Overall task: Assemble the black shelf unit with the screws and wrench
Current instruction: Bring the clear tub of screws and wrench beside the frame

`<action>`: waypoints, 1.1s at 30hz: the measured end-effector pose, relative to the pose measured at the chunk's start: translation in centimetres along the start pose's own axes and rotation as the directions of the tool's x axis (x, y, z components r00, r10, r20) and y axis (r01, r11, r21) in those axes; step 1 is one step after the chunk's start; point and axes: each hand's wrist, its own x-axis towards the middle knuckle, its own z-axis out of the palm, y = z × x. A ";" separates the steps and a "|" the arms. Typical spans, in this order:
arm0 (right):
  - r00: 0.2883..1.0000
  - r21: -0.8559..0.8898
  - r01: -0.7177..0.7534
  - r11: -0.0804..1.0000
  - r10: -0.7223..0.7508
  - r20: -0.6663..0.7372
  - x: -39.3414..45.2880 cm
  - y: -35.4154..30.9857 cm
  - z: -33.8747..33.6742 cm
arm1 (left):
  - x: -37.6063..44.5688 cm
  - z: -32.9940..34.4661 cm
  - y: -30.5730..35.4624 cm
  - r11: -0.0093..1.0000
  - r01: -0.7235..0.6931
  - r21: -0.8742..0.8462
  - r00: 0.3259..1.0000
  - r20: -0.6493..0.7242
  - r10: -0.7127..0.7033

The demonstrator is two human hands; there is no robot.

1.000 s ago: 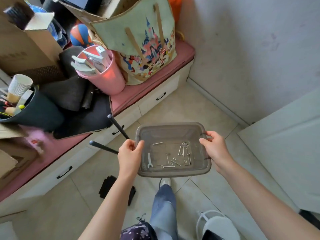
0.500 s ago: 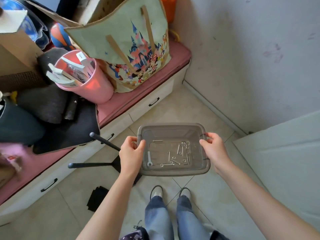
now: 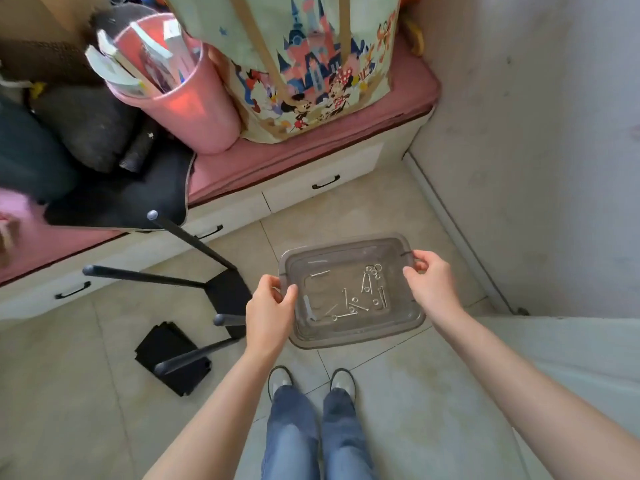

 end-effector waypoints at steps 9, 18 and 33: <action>0.997 -0.092 0.062 0.994 -0.058 0.051 9.3 6.4 8.2 | 5.7 8.7 -8.9 0.978 0.195 0.072 0.978 0.068 -0.199; 0.981 -0.243 0.166 0.956 -0.137 0.135 21.1 16.9 24.0 | 15.4 19.0 -24.4 0.916 0.402 -0.020 0.899 0.199 -0.390; 0.823 -0.391 0.459 0.798 -0.216 0.525 32.2 28.2 43.6 | 23.1 30.5 -43.1 0.690 0.705 -0.163 0.673 0.462 -0.578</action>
